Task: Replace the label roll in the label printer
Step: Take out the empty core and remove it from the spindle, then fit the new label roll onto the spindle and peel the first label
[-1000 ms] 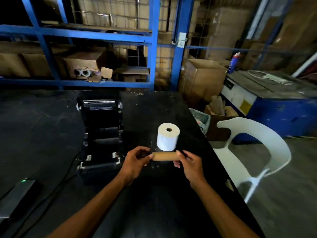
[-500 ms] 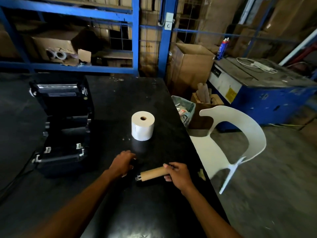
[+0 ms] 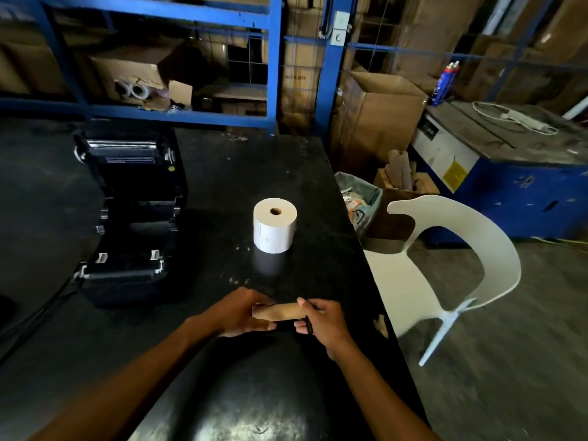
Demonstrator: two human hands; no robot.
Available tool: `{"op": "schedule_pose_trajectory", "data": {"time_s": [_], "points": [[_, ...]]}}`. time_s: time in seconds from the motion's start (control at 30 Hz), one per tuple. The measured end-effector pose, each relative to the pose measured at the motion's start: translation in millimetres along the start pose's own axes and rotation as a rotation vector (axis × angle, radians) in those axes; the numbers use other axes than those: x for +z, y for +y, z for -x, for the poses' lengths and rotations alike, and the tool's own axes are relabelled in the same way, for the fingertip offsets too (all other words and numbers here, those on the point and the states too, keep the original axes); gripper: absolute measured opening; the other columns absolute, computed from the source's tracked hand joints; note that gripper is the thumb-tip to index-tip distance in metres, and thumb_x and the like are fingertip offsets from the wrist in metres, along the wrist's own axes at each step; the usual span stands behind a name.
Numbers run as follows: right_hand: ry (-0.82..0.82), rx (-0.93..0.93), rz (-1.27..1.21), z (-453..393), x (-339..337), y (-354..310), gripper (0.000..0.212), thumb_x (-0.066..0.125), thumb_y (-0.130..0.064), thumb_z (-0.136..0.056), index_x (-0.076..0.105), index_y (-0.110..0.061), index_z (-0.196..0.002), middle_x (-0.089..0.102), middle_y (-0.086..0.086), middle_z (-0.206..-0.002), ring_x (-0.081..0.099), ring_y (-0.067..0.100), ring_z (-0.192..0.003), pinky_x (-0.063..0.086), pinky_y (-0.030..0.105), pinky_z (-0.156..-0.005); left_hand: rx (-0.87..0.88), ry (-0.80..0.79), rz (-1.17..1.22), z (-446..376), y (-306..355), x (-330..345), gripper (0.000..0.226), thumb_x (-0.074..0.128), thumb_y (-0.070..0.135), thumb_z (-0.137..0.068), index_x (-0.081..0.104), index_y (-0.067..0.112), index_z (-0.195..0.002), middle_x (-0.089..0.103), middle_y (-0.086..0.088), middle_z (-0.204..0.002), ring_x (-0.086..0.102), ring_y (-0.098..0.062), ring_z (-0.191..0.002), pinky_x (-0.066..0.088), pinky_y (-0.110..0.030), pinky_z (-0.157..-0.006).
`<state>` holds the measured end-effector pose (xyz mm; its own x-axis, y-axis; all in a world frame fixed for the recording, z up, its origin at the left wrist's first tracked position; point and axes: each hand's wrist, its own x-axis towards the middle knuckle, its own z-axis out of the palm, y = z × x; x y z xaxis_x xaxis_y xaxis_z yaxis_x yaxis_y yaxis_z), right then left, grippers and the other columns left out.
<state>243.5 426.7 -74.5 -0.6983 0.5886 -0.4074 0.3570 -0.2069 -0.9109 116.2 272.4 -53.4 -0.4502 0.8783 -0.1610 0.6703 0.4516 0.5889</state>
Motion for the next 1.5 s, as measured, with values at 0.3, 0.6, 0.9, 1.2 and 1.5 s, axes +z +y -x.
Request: {"op": "schedule_pose_trajectory", "data": {"time_s": [0.3,0.6,0.9,1.2,1.5], "points": [[0.147,-0.016,0.073,-34.1,-42.8,-11.2,0.017,0.057,-0.010,-0.093,0.063,0.006,-0.092,0.060,0.016,-0.064,0.060,0.017,-0.044,0.054,0.021,-0.041,-0.179,0.098,-0.210,33.1,-53.6,-37.3,0.042,0.069,0.031,-0.082,0.063,0.019,-0.121,0.070,-0.002,-0.115,0.066,-0.019,-0.103,0.048,-0.027,-0.083],[0.053,-0.121,0.538,-13.2,-20.0,10.8,0.028,0.058,-0.032,-0.091,0.064,-0.008,-0.076,0.068,0.010,-0.070,0.064,0.020,-0.057,0.059,0.040,-0.060,-0.141,0.089,-0.209,5.4,-40.9,-8.0,0.045,0.068,0.032,-0.083,0.060,0.018,-0.125,0.061,-0.011,-0.115,0.054,-0.028,-0.109,0.043,-0.030,-0.087],[0.152,-0.186,0.961,6.3,7.4,19.5,0.038,0.043,-0.040,-0.097,0.063,-0.010,-0.107,0.061,0.010,-0.115,0.059,0.024,-0.105,0.049,0.036,-0.088,-0.088,0.010,-0.237,-4.3,-39.2,8.3,0.042,0.063,0.032,-0.086,0.058,0.017,-0.125,0.059,-0.006,-0.122,0.050,-0.023,-0.116,0.042,-0.032,-0.092],[0.213,-0.280,0.913,-4.6,-4.3,8.9,0.048,0.043,-0.052,-0.094,0.065,-0.013,-0.111,0.061,0.009,-0.111,0.057,0.024,-0.104,0.049,0.038,-0.086,-0.082,0.056,-0.275,-2.1,-35.5,5.9,0.055,0.063,0.043,-0.084,0.051,0.021,-0.133,0.052,-0.004,-0.131,0.047,-0.022,-0.122,0.041,-0.030,-0.094],[0.099,-0.516,0.950,-85.6,48.1,-95.5,0.053,0.056,-0.045,-0.089,0.048,-0.016,-0.132,0.046,0.016,-0.135,0.043,0.032,-0.124,0.041,0.040,-0.100,-0.350,0.307,0.341,-46.0,-33.4,-49.3,0.043,0.063,0.023,-0.089,0.056,0.008,-0.128,0.067,-0.012,-0.118,0.064,-0.023,-0.105,0.050,-0.039,-0.096]]}}
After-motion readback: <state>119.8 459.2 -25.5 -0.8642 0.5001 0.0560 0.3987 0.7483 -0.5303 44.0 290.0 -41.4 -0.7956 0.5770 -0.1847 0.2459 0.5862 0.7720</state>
